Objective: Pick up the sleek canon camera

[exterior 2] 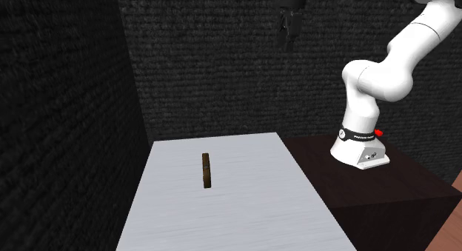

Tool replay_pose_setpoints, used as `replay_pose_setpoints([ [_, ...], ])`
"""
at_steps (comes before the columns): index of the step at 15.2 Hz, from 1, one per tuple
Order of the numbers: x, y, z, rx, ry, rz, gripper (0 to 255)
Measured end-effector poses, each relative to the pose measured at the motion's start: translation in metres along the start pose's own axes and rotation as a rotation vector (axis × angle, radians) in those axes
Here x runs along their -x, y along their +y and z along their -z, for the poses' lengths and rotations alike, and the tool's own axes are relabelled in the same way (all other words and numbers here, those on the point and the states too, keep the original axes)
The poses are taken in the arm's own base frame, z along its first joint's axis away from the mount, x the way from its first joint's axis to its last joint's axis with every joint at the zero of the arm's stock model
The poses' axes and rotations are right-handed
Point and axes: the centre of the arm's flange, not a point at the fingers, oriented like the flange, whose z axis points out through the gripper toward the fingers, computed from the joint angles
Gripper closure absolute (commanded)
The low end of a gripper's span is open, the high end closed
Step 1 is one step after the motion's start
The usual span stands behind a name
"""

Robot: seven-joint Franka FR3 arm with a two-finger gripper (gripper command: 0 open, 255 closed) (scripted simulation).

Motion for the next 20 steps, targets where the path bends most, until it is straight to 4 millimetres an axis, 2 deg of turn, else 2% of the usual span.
replay_pose_setpoints([
  [1, 0.000, 0.000, 0.000, 0.000, 0.000, 0.000, 0],
  [3, -0.004, -0.011, -0.012, -0.002, -0.004, -0.047, 0],
  [9, -0.029, -0.065, -0.059, -0.014, -0.025, -0.282, 0],
  [16, -0.072, -0.116, -0.122, -0.028, -0.049, -0.572, 0],
  [20, -0.107, -0.136, -0.153, -0.036, -0.061, -0.738, 0],
])
